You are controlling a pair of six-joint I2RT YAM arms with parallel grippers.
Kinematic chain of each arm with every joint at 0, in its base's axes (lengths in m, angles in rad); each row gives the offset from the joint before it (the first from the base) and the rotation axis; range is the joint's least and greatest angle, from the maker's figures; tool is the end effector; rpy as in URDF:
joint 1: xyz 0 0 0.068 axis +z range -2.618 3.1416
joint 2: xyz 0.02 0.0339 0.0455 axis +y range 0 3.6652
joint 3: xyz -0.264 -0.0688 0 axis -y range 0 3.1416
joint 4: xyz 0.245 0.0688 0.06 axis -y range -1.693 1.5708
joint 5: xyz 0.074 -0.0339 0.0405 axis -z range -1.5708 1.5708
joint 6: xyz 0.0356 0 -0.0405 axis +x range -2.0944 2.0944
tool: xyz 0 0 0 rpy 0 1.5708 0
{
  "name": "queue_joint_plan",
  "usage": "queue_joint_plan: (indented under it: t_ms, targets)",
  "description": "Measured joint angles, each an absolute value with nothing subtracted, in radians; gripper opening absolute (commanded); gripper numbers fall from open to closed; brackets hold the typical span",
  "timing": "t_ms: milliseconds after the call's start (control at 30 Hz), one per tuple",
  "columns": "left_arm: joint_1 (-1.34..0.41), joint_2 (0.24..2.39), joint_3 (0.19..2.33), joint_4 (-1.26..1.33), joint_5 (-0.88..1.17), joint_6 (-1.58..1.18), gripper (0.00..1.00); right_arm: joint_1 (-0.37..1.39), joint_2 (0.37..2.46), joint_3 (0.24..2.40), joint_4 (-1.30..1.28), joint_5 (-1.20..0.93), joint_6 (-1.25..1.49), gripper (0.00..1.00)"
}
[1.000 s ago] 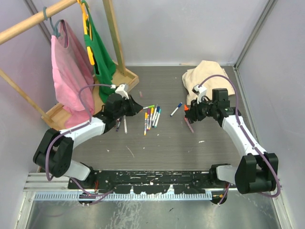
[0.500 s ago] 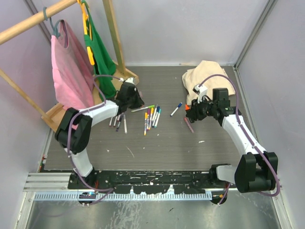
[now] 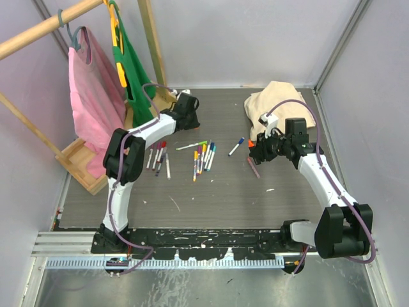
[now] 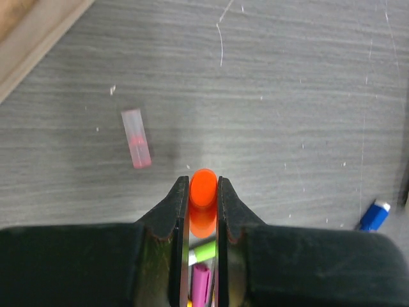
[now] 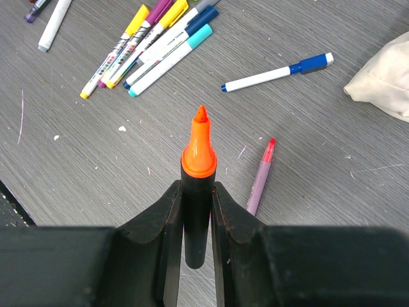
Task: Open the pen caps
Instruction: Place the pen cap at the center of the board.
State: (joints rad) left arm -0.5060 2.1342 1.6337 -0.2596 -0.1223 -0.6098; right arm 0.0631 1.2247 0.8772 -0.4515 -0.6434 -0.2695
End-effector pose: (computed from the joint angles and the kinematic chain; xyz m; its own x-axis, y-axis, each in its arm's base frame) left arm 0.4254 -0.2308 0.1964 -0.7253 -0.2480 -0.6423 -0.0142 0.9381 -0.3462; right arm 0.2509 0.0372 0.2614 -0.5648 -0.2491 -0.7867 -0.6416 0.7322 0.2287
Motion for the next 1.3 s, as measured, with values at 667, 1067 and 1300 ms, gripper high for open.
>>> queue_joint_plan:
  t_ms: [667, 1067, 1300]
  targets:
    - [-0.506, 2.349, 1.938, -0.492, -0.189, -0.606, 0.28, 0.063, 1.225, 0.877, -0.454, -0.639, -0.272, 0.03]
    - [-0.506, 2.375, 2.032, -0.532, -0.204, -0.592, 0.32, 0.063, 1.235, 0.878, -0.457, -0.638, -0.277, 0.03]
    - [-0.506, 2.370, 2.041, -0.541, -0.209, -0.554, 0.35, 0.063, 1.271, 0.883, -0.478, -0.596, -0.292, 0.04]
